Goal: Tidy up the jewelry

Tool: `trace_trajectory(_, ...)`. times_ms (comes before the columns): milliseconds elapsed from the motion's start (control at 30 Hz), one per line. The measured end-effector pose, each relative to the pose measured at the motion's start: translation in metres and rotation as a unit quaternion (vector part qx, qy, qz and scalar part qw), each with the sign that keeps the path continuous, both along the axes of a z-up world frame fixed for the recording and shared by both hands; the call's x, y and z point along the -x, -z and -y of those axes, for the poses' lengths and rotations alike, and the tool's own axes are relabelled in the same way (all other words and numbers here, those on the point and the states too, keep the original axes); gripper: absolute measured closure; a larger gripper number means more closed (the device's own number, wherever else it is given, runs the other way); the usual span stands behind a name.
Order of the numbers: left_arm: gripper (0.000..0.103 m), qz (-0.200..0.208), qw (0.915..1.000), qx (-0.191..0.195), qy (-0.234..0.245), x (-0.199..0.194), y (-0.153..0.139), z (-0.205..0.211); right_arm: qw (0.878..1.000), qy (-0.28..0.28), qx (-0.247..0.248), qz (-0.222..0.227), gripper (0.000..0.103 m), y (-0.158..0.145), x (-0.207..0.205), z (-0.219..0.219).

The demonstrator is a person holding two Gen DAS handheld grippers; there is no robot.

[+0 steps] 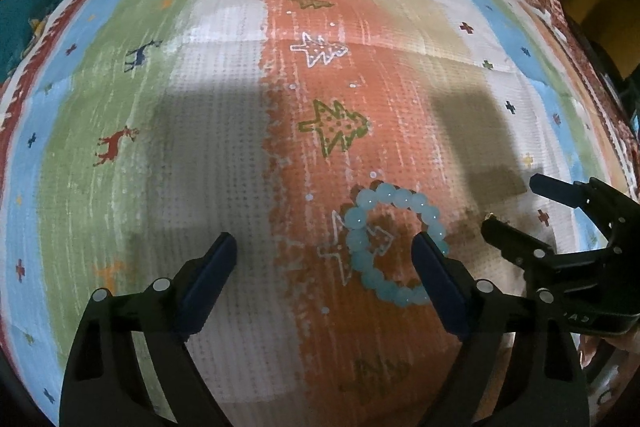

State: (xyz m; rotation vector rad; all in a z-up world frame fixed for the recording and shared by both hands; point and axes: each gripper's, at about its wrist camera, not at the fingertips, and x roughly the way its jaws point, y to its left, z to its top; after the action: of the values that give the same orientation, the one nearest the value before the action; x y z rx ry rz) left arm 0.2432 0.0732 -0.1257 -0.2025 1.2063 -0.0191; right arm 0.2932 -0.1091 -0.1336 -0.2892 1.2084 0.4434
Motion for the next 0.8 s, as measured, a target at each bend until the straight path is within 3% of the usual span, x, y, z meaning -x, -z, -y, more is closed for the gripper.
trace_trajectory(133,0.024,-0.003,0.9996,-0.025,0.011,0.001,0.003,0.003,1.000,-0.002,0.004,-0.002,0.017,0.005,0.000,-0.002)
trace_trajectory(200,0.032,-0.007,0.9992,-0.037,0.010,0.001,0.004,0.003,1.000,0.002,0.001,-0.007,0.018,0.006,-0.001,-0.002)
trace_trajectory(267,0.037,-0.009,0.9989,-0.046,0.010,0.002,0.005,0.002,1.000,0.007,0.000,-0.011,0.023,0.006,-0.003,0.000)
trace_trajectory(333,0.047,-0.009,0.9981,-0.059,0.013,0.003,0.005,0.001,1.000,0.012,-0.001,-0.013,0.036,0.004,-0.004,0.001)
trace_trajectory(500,0.086,-0.012,0.9976,-0.063,0.026,0.006,0.002,0.002,0.999,0.014,-0.016,-0.027,0.068,0.002,-0.005,0.005)
trace_trajectory(533,0.090,-0.012,0.9976,-0.062,0.028,0.005,0.003,0.003,0.999,0.013,-0.020,-0.030,0.075,0.002,-0.005,0.005)
trace_trajectory(600,0.092,-0.011,0.9975,-0.062,0.031,0.006,0.003,0.005,0.999,0.013,-0.025,-0.034,0.082,0.003,-0.005,0.007)
trace_trajectory(800,0.092,-0.011,0.9981,-0.053,0.031,0.006,0.001,0.002,0.999,0.008,-0.028,-0.031,0.082,0.002,-0.003,0.009)
